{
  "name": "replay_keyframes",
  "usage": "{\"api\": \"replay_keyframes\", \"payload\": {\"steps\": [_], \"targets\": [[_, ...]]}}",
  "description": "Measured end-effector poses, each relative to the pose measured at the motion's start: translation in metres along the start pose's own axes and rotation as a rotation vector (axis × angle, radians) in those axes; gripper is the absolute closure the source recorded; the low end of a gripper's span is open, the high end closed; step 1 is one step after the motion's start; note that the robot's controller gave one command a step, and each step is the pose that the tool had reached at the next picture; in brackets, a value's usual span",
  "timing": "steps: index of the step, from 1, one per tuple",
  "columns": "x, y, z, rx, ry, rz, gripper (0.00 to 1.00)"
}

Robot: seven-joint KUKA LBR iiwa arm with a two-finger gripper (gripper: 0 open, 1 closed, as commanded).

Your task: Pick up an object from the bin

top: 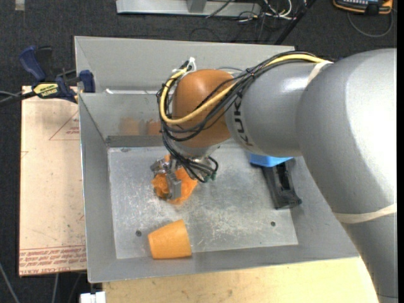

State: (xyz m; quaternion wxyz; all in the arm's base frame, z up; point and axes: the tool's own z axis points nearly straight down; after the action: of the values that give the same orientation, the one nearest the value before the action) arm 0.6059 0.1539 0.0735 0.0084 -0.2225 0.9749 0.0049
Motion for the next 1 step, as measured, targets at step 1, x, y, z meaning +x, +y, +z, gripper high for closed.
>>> {"api": "replay_keyframes", "payload": {"steps": [1], "targets": [[-0.0001, 0.0000, -0.0001, 0.000, 0.000, 0.000, 1.00]]}}
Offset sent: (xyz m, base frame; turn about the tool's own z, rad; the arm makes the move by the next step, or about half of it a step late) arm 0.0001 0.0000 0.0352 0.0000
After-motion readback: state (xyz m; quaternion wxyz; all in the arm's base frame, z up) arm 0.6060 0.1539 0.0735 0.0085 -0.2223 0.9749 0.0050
